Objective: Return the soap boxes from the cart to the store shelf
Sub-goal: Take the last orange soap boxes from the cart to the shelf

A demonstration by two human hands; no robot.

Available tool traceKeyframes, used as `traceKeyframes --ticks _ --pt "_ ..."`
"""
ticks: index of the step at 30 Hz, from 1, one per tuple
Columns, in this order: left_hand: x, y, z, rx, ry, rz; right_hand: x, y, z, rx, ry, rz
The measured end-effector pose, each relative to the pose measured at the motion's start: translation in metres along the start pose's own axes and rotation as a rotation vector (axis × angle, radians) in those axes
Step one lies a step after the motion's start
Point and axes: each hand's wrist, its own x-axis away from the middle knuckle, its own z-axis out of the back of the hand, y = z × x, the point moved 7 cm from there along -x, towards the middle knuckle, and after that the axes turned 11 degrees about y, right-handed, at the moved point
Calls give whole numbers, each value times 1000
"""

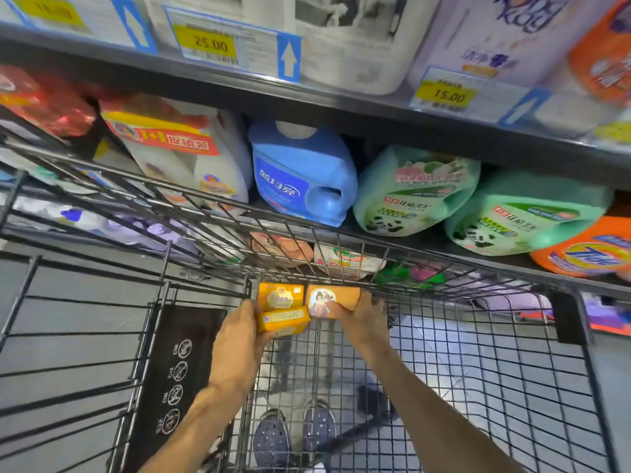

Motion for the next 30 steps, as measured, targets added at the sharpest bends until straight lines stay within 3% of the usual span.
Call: traceKeyframes --ticks 10,18,23,30 --pt "15 3 17 101 29 86 11 17 13 -299 73 -23" --pt "17 4 22 200 -20 100 38 31 44 -503 -96 31" --pt "24 19 37 247 -74 56 62 49 91 -425 -10 96" --pt "49 116 100 350 -122 -108 135 82 216 -697 104 92"
